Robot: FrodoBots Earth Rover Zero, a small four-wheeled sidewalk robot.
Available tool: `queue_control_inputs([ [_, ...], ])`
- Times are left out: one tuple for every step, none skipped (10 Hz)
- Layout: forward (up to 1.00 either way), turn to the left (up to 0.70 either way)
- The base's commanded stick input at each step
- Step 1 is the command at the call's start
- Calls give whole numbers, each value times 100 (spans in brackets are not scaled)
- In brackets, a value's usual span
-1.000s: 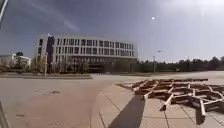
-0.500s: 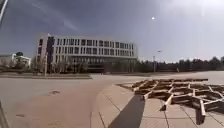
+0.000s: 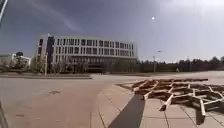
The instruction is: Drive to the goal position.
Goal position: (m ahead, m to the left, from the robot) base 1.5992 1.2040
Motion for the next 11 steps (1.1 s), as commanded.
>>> queue_control_inputs([
  [5, 0],
  [5, 0],
  [5, 0],
  [5, 0],
  [5, 0],
  [5, 0],
  [5, 0],
  [5, 0],
  [5, 0],
  [5, 0],
  [5, 0],
])
